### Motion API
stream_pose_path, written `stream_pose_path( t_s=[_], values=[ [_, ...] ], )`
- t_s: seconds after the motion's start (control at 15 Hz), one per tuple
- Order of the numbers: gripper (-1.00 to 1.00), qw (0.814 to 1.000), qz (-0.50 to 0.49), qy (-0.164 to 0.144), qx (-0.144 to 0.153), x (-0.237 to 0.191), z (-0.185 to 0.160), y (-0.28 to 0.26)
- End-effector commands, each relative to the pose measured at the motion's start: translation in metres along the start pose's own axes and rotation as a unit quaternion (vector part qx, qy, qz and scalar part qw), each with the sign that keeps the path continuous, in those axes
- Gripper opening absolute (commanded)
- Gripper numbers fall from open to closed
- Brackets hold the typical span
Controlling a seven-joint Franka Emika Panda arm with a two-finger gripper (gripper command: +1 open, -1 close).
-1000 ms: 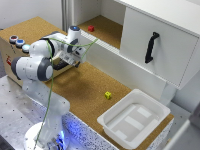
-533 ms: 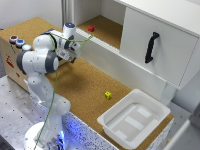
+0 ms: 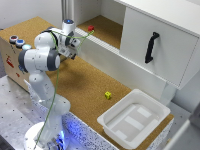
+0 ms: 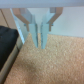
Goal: Grasp the drawer handle, then close it
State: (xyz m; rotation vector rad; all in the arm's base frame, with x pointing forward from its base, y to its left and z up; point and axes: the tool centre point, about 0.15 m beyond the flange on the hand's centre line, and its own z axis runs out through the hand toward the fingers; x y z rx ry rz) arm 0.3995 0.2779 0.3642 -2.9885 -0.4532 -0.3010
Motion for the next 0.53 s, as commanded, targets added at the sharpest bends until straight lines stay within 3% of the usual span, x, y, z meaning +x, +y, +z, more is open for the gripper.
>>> stream_pose_path(
  t_s=[0.0,0.47],
  values=[
    [1.00,0.999,-0.022,0.044,-0.002,-0.0219,-0.0492,-0.0117],
    [1.00,0.999,-0.022,0.044,-0.002,-0.0219,-0.0492,-0.0117]
  ],
)
